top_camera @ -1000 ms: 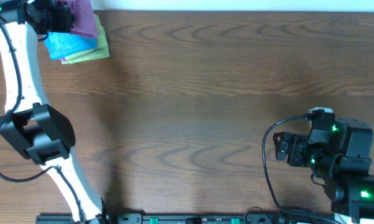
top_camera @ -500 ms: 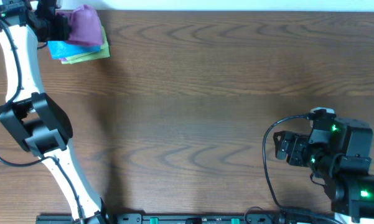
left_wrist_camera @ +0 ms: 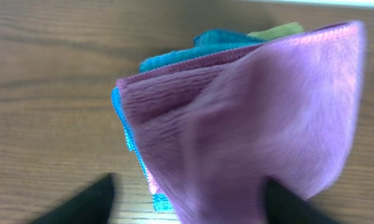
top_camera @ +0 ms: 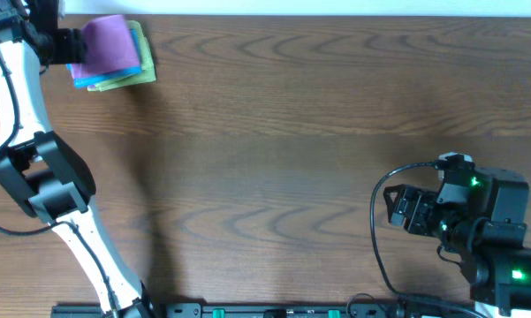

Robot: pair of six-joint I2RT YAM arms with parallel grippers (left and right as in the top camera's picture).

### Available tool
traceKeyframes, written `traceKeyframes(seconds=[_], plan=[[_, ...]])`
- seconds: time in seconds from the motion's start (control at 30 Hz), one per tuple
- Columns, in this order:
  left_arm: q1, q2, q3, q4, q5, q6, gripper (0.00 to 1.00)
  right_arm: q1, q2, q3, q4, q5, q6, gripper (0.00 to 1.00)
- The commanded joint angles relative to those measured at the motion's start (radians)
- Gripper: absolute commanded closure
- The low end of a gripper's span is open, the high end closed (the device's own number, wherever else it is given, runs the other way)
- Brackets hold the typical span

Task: Fold the cloth
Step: 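Lower the purple cloth onto the stack and open the left gripper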

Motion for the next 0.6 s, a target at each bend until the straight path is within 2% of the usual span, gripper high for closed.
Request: traceKeyframes(seconds=[0.0,0.13,0.33,0.37,0.4,0.47,0.5,0.53,0.57], plan=[[0.002,0.049,0.032,0.011,-0.084,-0.060,0.04,-0.009,-0.001,-0.001,0.000,-0.047,0.022,0.16],[0.003,0.048,0.034,0.055,-0.175,-0.142,0.05,-0.009,-0.001,-0.001,0.000,-0.061,0.023,0.17],[0.003,0.036,0.063,0.056,-0.176,-0.228,0.05,-0.009,-0.001,-0.001,0.005,-0.064,0.022,0.17],[0.002,0.024,0.069,0.055,-0.171,-0.237,0.02,-0.009,-0.001,-0.001,0.011,-0.064,0.022,0.17],[0.001,0.005,0.073,0.053,-0.170,-0.243,0.13,-0.009,0.000,-0.001,0.016,-0.064,0.021,0.16],[-0.003,-0.039,0.074,0.047,-0.170,-0.243,0.48,-0.009,0.000,-0.001,0.027,-0.062,0.021,0.16],[-0.005,-0.062,0.074,0.040,-0.170,-0.243,0.88,-0.009,0.000,-0.001,0.034,-0.060,0.021,0.16],[-0.009,-0.091,0.074,0.024,-0.166,-0.247,0.94,-0.009,0.000,-0.001,0.043,-0.059,0.020,0.16],[-0.014,-0.119,0.074,0.007,-0.141,-0.246,0.94,-0.009,0.000,-0.001,0.054,-0.056,0.020,0.16]])
